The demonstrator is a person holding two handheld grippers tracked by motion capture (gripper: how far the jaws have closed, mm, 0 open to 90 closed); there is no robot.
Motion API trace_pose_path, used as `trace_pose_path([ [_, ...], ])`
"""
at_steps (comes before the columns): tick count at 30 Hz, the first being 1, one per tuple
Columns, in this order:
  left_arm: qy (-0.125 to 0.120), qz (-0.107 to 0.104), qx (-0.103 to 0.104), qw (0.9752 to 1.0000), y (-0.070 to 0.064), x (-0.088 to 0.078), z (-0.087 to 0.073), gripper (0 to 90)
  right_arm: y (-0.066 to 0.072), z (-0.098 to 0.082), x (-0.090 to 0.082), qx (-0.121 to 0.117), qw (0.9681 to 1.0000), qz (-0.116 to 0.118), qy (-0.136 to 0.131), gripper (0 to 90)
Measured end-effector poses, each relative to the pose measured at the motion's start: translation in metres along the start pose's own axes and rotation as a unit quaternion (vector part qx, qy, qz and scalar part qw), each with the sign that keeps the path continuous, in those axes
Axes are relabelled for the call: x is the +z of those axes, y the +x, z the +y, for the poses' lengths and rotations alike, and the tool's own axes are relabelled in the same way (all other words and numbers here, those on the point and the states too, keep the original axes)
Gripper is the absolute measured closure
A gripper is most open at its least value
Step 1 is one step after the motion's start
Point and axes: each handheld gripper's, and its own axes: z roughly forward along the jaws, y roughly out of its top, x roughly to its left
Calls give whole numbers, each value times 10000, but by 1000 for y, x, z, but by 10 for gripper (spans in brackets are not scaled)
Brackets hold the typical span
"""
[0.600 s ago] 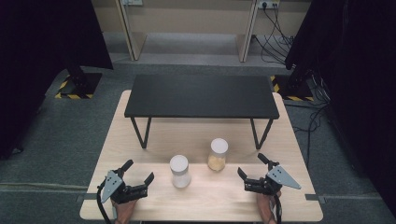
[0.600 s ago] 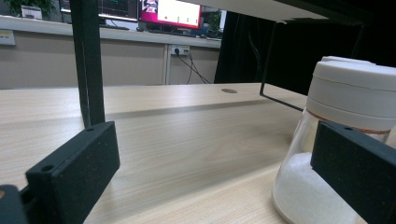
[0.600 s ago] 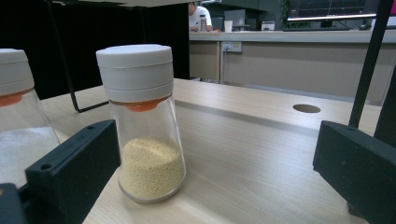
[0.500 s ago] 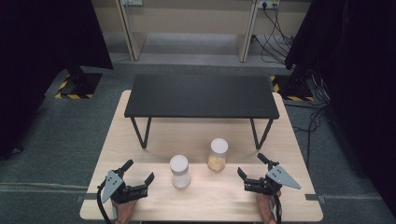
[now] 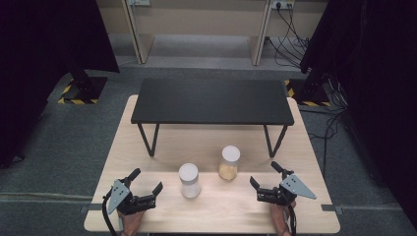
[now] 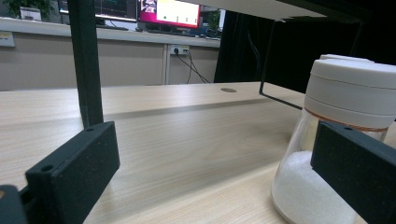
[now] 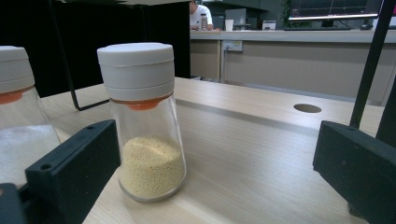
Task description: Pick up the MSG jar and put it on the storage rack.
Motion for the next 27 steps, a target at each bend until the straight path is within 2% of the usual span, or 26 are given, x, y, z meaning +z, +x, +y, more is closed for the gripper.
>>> trace_pose_path([
  [14, -7, -28, 38, 10000, 0, 0, 0, 4, 0, 0, 0, -19, 10000, 15, 6, 6],
  [21, 119, -164, 425, 9989, -6, 3, 4, 6, 1, 1, 1, -54, 10000, 11, 36, 6],
  [23, 113, -190, 396, 9990, -7, 3, 4, 6, 0, 1, 1, -54, 10000, 18, 37, 6],
  [26, 29, -314, 137, 9994, -5, 2, 1, 5, 1, 1, 1, -67, 10000, 19, 36, 6],
  [27, 40, -334, 153, 9993, -6, 3, 1, 6, 1, 1, 1, -72, 10000, 18, 40, 6],
])
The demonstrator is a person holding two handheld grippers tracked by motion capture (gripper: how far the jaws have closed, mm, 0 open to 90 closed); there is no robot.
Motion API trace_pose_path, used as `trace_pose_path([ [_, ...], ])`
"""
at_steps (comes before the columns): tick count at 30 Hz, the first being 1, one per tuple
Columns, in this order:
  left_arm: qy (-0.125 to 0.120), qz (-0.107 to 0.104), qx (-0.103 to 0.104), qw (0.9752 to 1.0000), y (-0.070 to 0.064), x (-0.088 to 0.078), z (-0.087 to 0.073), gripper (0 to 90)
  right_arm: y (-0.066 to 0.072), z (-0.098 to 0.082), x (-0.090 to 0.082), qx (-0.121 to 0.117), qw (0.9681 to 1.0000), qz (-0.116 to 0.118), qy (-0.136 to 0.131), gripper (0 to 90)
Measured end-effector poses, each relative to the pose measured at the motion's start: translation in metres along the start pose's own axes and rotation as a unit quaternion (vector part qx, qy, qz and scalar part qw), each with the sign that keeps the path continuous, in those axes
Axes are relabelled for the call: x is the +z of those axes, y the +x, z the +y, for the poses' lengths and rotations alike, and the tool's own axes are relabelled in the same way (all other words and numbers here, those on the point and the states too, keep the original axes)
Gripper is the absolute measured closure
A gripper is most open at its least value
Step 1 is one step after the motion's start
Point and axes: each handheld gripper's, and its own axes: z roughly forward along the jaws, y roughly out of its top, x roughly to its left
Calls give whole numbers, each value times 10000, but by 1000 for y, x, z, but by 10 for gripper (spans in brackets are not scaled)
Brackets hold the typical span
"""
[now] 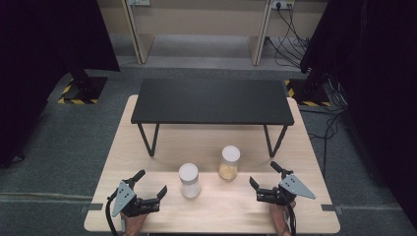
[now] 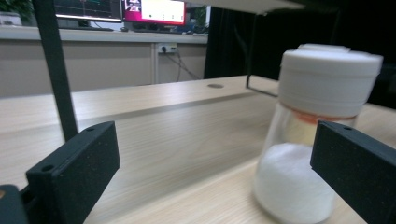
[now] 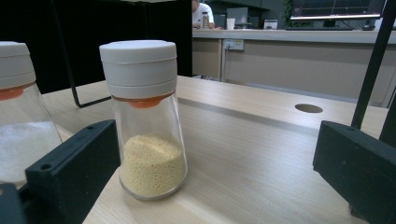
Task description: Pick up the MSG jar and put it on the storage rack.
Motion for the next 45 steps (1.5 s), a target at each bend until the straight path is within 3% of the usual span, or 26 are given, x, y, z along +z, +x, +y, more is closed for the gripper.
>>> trace_pose_path([
  [12, -8, -441, 125, 9989, -19, 12, 7, 0, 0, 1, 0, -35, 10000, 18, 16, 6],
  [20, -25, -614, 160, 9980, -26, 21, 14, 0, 0, 1, 1, -63, 10000, 27, 29, 6],
  [28, 81, -620, 147, 9979, -31, 33, 17, 7, 0, 1, 1, -69, 10000, 41, 39, 6],
  [35, 278, -553, 297, 9976, -41, 44, 20, 13, 0, 2, 1, -70, 9999, 41, 60, 6],
  [45, 404, -514, 338, 9973, -47, 55, 24, 31, 0, 2, 1, -92, 9999, 61, 72, 6],
])
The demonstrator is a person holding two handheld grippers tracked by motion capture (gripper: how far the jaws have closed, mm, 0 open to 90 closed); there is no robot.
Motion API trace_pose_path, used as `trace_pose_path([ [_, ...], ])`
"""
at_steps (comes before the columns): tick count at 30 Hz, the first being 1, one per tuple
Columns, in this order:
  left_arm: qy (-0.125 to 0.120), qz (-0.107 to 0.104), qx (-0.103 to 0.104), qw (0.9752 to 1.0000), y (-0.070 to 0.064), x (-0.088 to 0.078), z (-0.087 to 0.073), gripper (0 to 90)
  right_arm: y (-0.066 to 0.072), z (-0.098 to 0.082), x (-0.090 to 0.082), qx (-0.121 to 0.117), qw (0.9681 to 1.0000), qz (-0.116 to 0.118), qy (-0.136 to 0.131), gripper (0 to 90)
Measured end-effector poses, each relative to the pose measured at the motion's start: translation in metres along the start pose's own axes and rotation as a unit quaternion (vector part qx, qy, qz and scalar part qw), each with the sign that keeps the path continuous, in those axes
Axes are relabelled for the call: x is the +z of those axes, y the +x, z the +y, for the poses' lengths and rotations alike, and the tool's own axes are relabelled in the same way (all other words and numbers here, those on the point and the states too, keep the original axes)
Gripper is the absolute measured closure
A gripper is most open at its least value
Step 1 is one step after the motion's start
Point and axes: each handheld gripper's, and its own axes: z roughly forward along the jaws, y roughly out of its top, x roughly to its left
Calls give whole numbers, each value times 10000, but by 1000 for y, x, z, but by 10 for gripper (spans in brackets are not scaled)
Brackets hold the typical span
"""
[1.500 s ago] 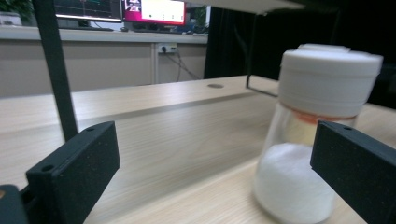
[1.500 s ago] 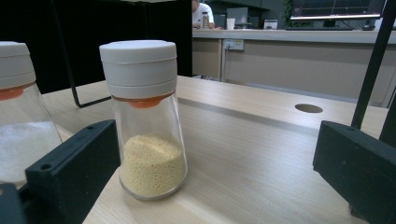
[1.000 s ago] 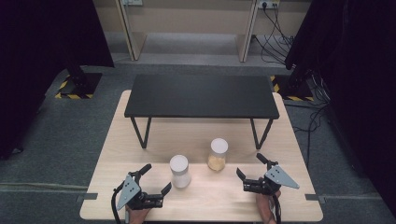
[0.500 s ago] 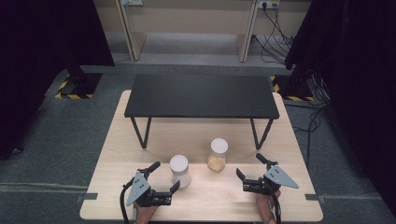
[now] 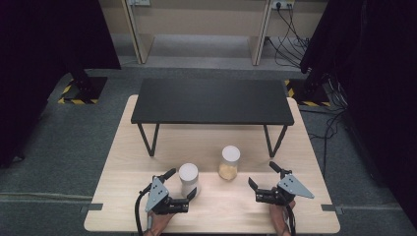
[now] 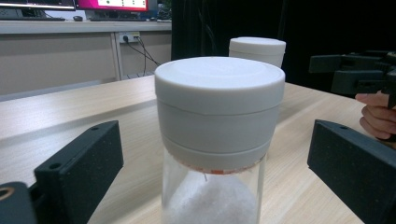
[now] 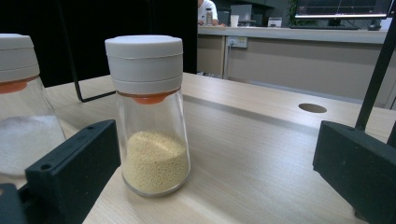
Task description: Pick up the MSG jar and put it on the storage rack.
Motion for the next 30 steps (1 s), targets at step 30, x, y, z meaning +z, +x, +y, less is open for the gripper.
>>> trace_pose_path([
  [30, 190, 212, 26, 9996, -11, 19, 2, 251, -1, 0, 1, 0, 10000, 31, 16, 6],
])
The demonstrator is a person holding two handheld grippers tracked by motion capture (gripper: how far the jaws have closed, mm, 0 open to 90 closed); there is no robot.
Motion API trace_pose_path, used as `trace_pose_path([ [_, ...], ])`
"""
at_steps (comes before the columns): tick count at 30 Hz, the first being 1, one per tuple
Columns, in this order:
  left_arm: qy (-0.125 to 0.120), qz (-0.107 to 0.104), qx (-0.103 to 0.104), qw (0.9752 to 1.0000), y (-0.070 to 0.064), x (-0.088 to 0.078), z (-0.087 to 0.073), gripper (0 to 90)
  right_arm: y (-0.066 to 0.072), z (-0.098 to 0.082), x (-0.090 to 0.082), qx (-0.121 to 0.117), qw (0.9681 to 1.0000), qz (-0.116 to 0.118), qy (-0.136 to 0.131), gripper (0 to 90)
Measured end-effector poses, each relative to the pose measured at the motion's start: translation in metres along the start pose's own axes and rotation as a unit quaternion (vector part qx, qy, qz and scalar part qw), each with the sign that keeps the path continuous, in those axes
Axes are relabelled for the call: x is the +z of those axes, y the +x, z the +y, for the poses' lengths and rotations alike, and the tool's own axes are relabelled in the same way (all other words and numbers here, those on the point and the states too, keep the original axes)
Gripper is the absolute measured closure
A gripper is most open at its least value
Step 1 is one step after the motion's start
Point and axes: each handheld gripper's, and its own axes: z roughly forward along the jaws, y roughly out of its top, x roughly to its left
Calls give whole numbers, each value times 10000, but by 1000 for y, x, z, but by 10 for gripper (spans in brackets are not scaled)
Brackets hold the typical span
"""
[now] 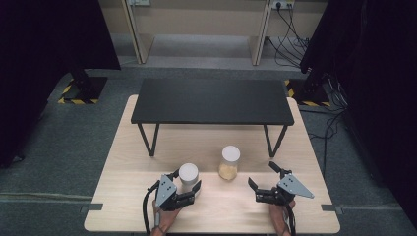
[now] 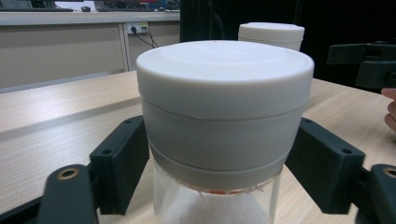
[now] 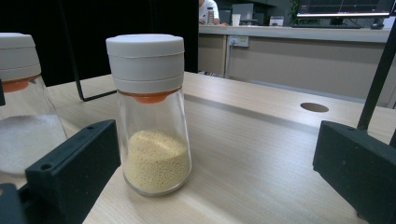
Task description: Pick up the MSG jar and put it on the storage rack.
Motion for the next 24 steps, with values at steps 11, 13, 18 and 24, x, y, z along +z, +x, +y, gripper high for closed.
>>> trace_pose_path([
  [11, -33, -31, -31, 10000, 2, 0, 0, 344, -1, 0, 0, 0, 10000, 12, 2, 6],
  [13, -42, -21, -35, 10000, 2, 0, 0, 345, -1, 0, 0, -4, 10000, 15, 2, 6],
  [18, -18, -41, -89, 10000, 2, 0, 2, 347, -1, 0, 0, -7, 10000, 19, -6, 6],
  [24, -84, -44, -177, 9998, 1, -1, 13, 347, -1, 0, 0, -2, 10000, 20, -10, 6],
])
